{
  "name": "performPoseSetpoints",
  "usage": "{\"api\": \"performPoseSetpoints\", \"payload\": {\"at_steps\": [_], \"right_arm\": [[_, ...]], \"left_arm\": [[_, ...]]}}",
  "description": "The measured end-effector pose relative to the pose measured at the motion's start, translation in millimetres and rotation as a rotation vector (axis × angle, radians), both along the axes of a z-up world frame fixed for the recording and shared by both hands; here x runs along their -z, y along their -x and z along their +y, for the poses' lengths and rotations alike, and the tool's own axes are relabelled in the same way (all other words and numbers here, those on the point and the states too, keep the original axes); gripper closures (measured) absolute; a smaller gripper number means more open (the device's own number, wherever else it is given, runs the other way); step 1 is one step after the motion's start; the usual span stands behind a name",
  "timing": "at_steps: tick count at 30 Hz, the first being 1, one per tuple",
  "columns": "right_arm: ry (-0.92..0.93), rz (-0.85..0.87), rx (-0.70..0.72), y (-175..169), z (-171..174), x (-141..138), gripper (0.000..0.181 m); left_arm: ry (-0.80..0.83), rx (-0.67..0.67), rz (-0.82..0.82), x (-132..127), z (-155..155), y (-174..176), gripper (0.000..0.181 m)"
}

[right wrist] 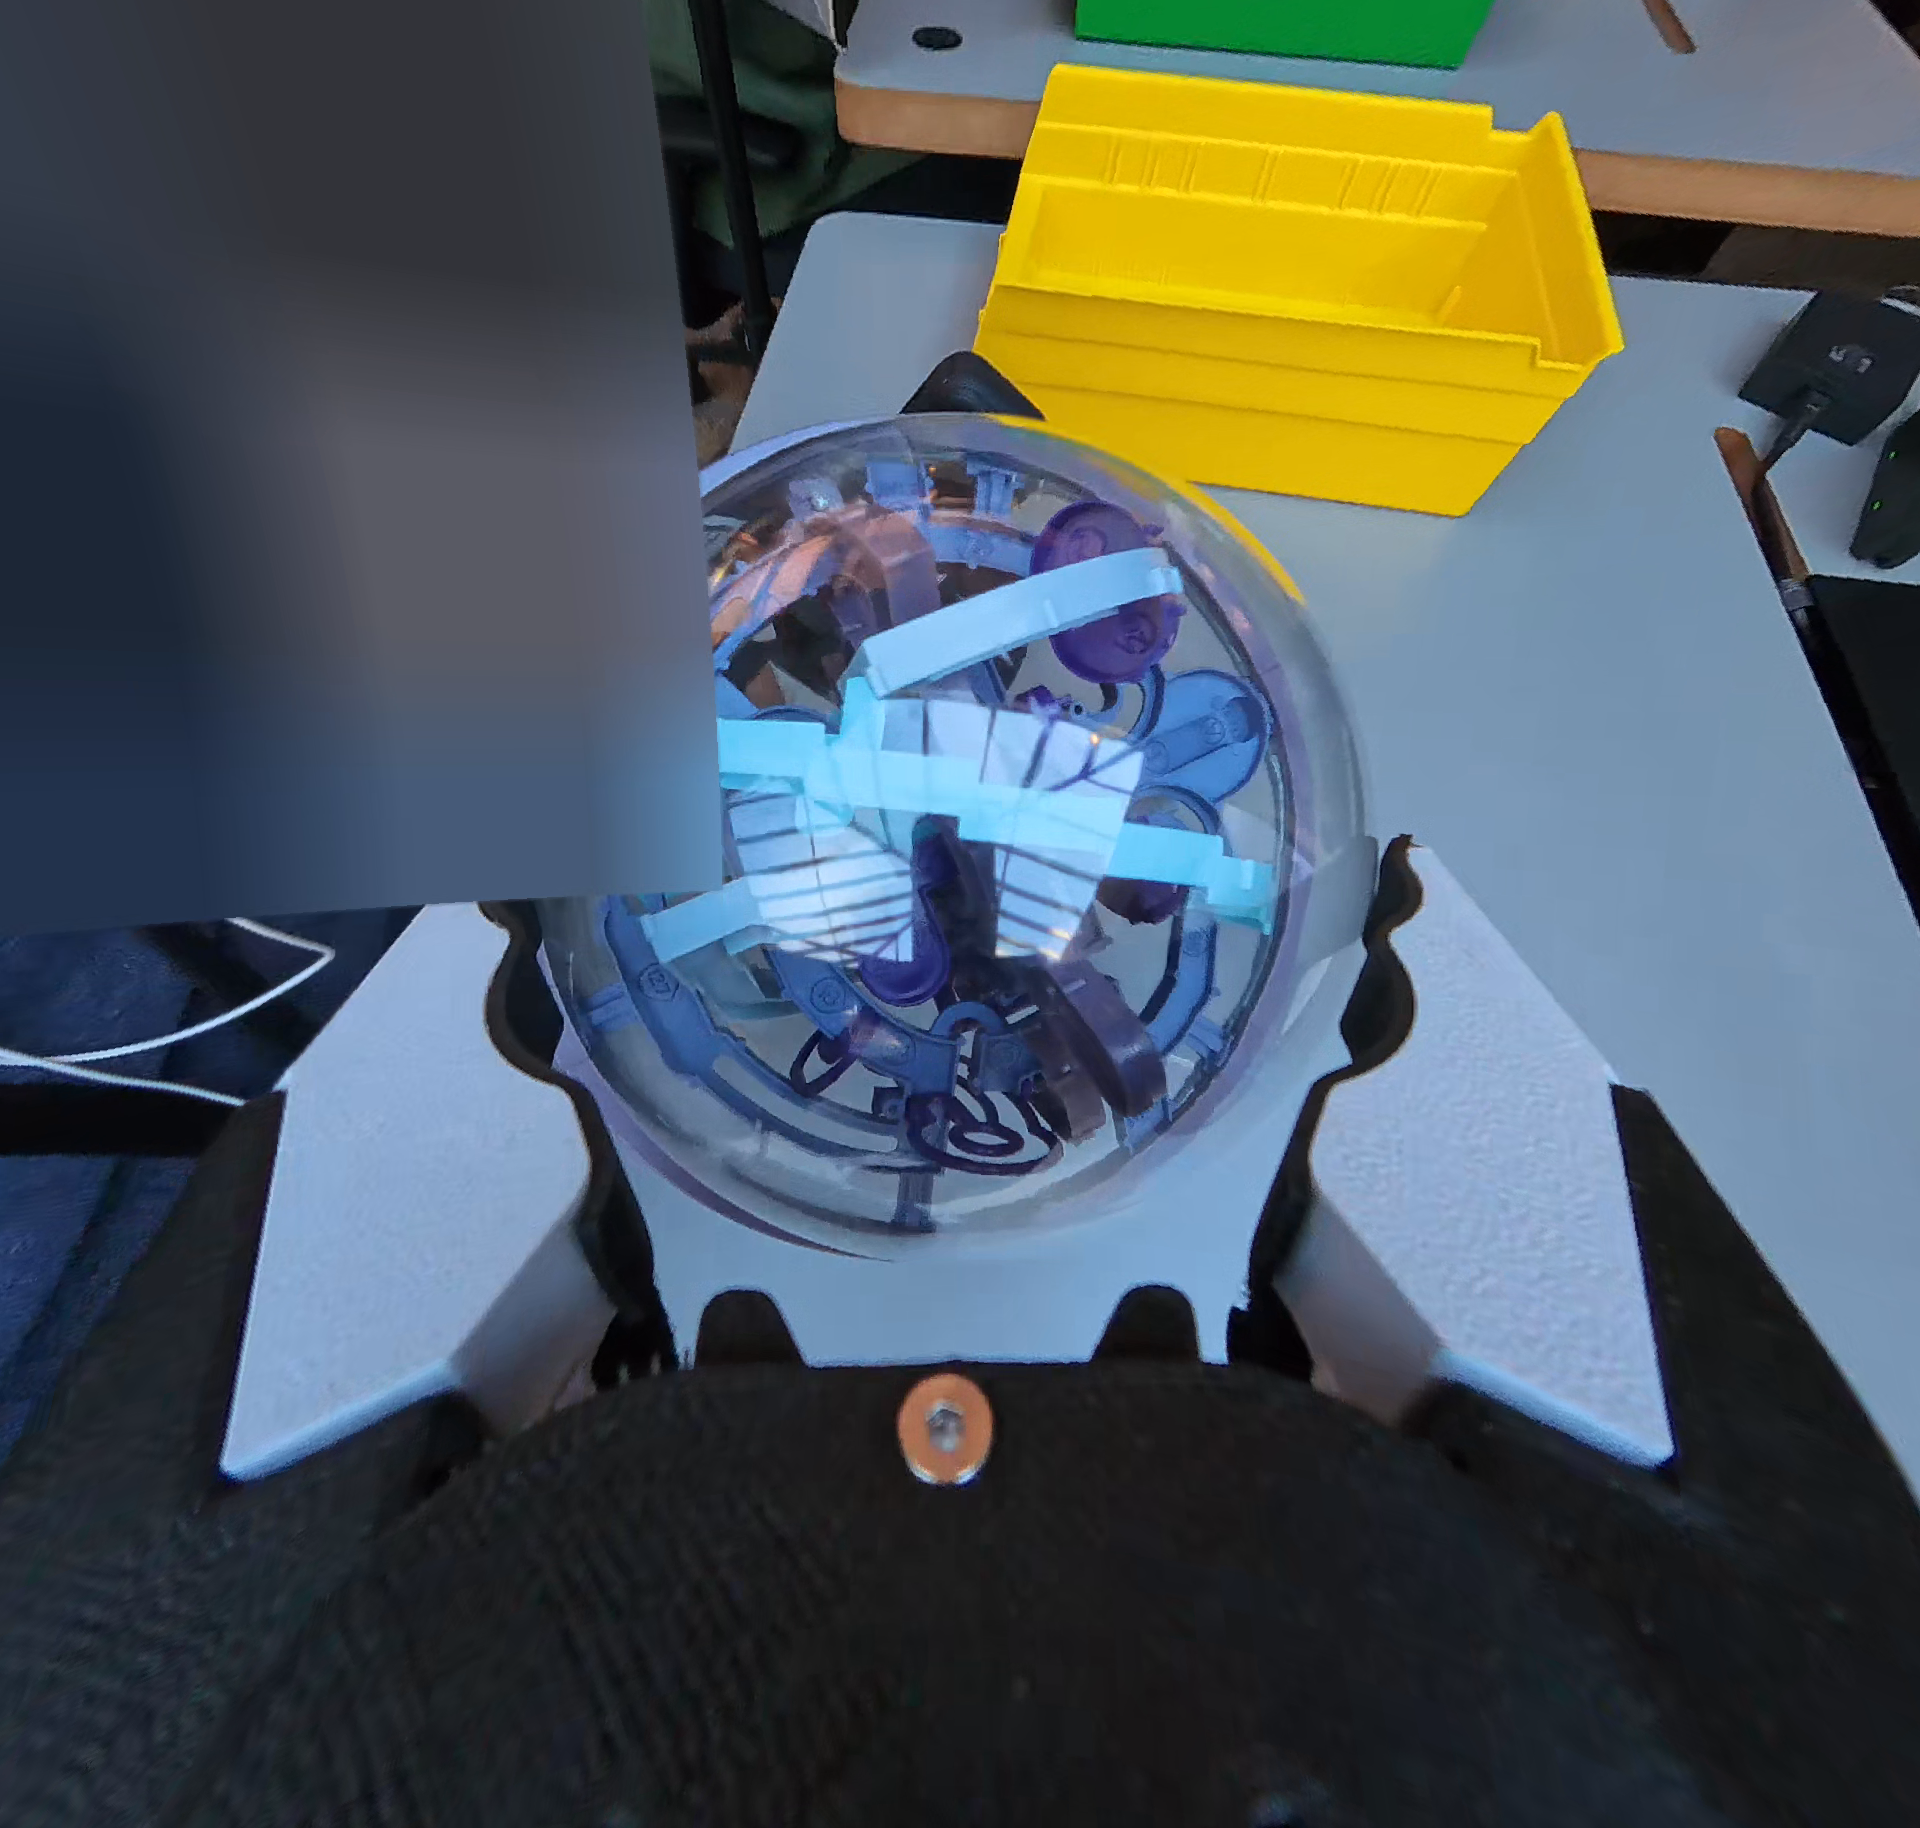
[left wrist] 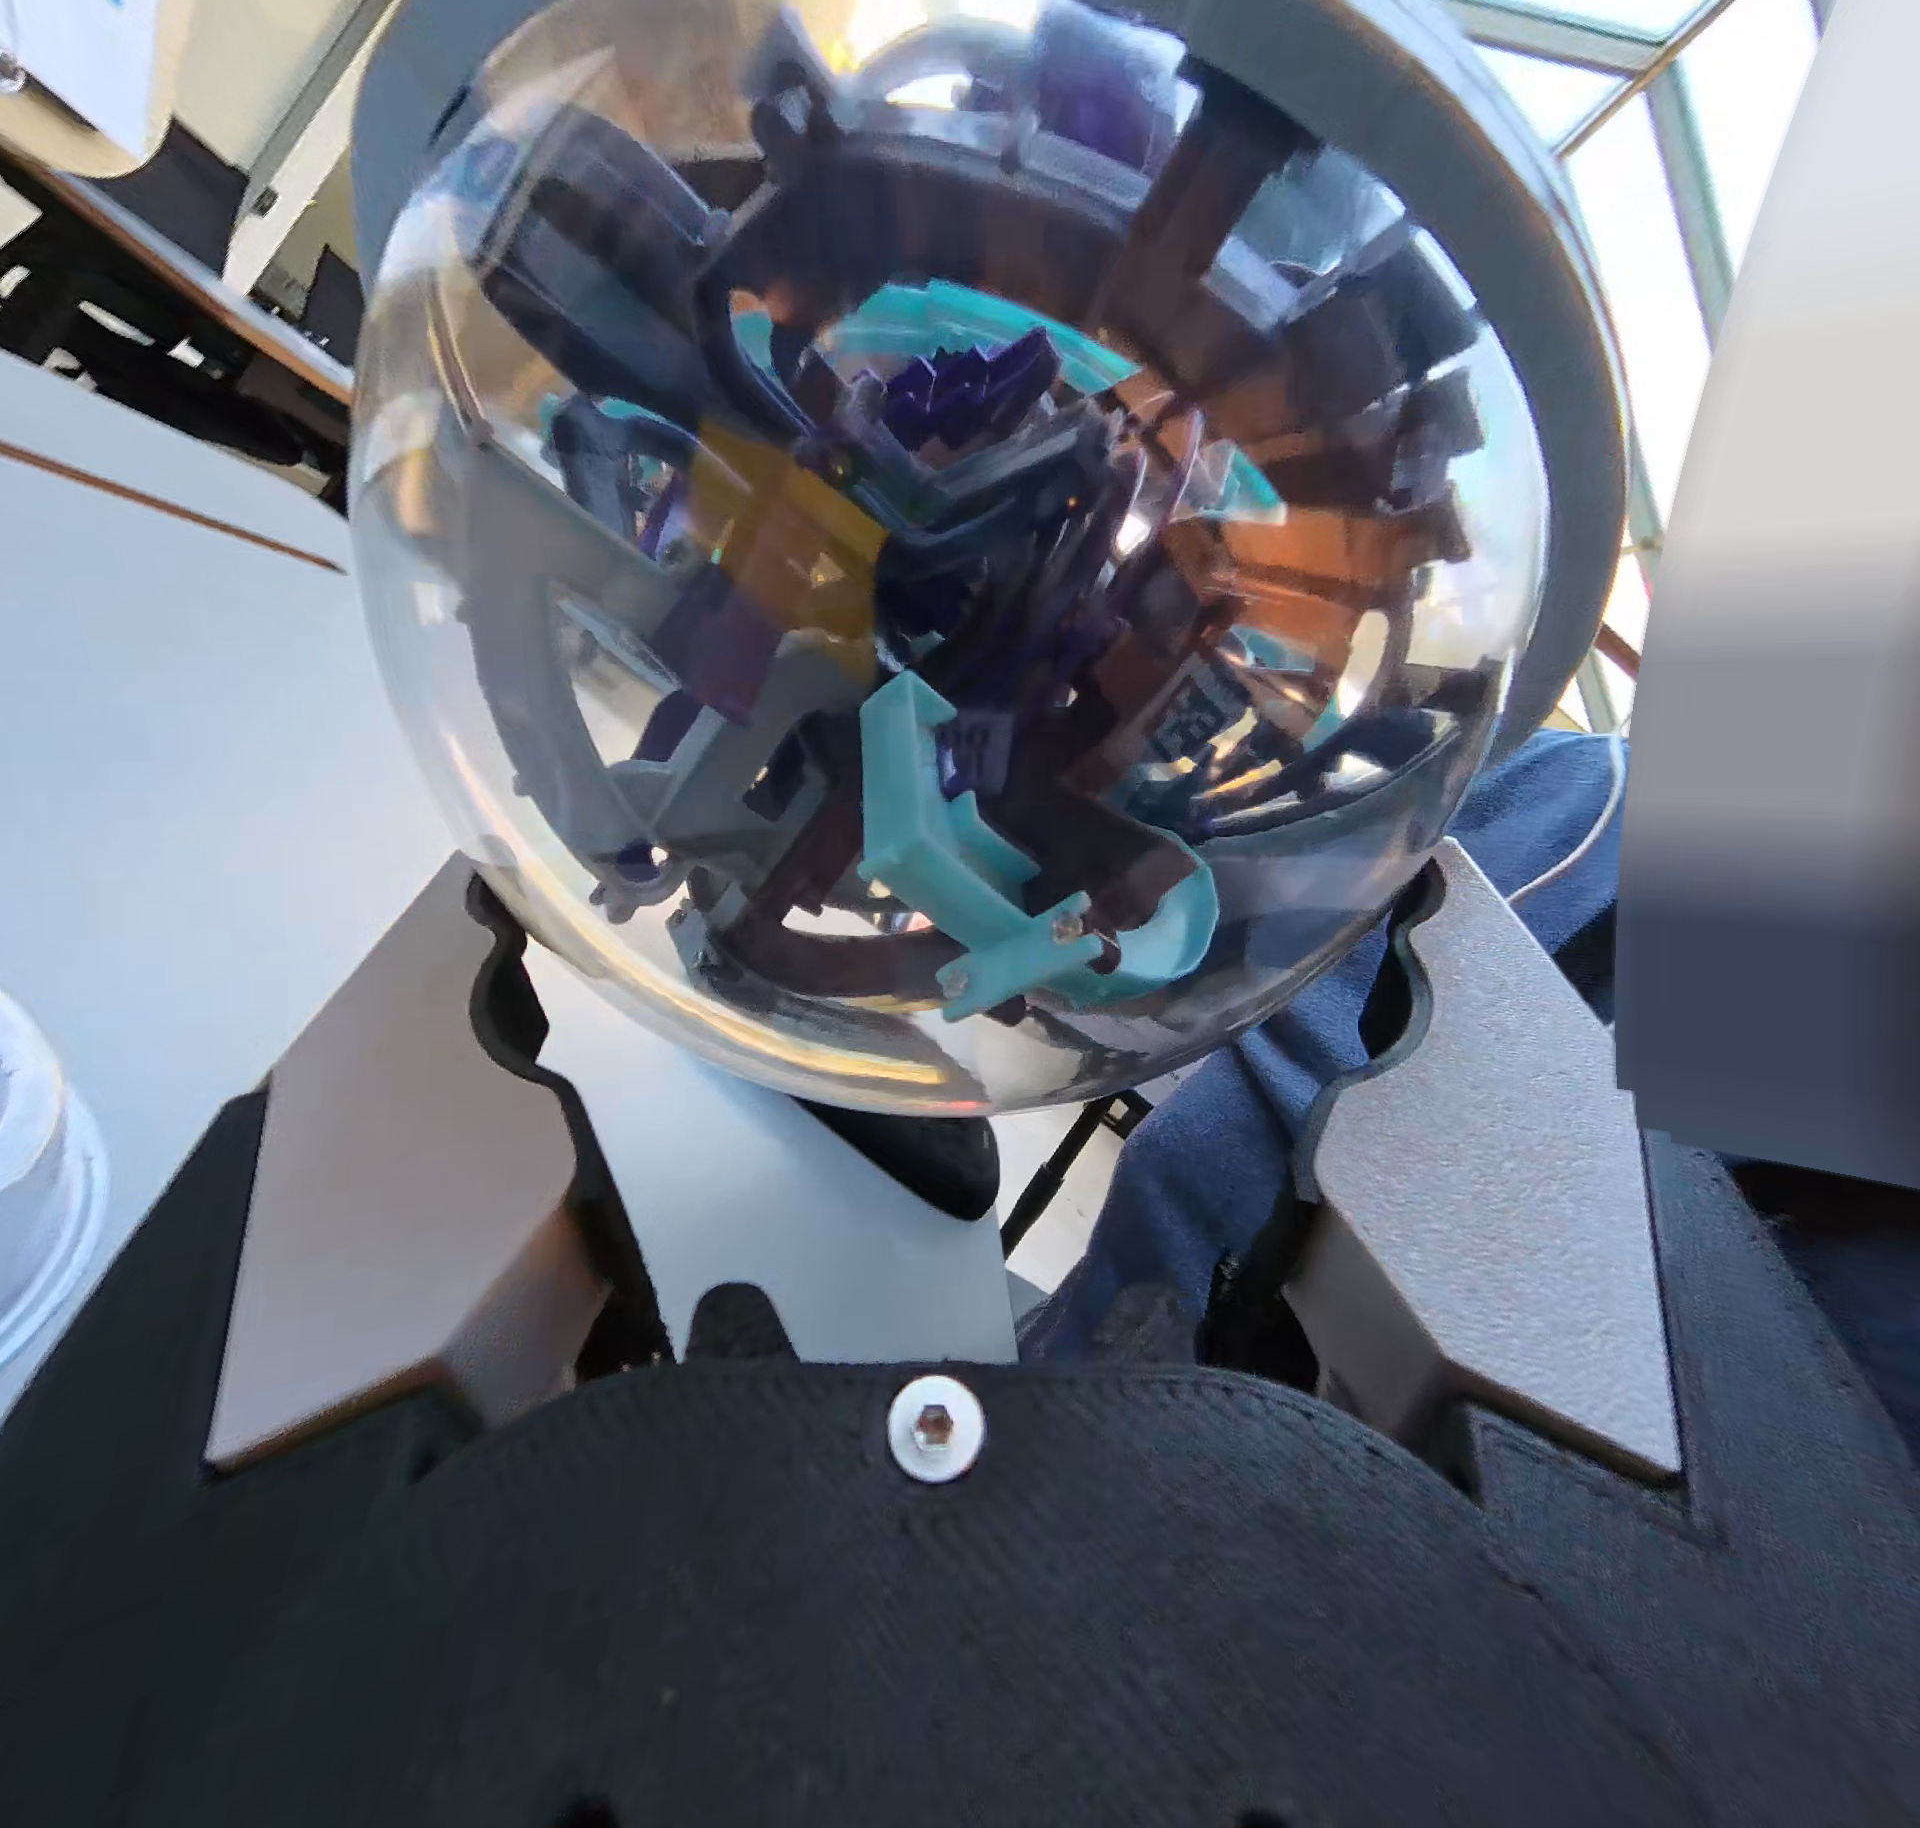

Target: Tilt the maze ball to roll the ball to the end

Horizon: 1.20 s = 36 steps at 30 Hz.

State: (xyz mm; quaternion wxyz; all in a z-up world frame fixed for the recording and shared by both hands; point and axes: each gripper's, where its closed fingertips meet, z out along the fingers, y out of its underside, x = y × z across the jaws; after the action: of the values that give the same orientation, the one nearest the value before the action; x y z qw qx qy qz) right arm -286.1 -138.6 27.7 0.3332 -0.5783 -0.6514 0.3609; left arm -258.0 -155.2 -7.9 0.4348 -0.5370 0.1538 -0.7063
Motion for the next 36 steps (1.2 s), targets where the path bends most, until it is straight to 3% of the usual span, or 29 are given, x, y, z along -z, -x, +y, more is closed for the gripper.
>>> {"api": "performPoseSetpoints", "payload": {"at_steps": [6, 17, 36], "right_arm": [[0.045, 0.189, 0.012, -8, 13, 9, 0.027], [0.025, 0.566, 0.017, -10, 15, 5, 0.027], [-0.032, 0.573, 0.034, -7, 10, 26, 0.028]], "left_arm": [[0.045, -0.046, 0.103, 11, 14, -1, 0.022], [0.003, -0.120, 0.392, 7, 19, 13, 0.023], [-0.045, -0.127, 0.760, 14, 14, 26, 0.023]]}}
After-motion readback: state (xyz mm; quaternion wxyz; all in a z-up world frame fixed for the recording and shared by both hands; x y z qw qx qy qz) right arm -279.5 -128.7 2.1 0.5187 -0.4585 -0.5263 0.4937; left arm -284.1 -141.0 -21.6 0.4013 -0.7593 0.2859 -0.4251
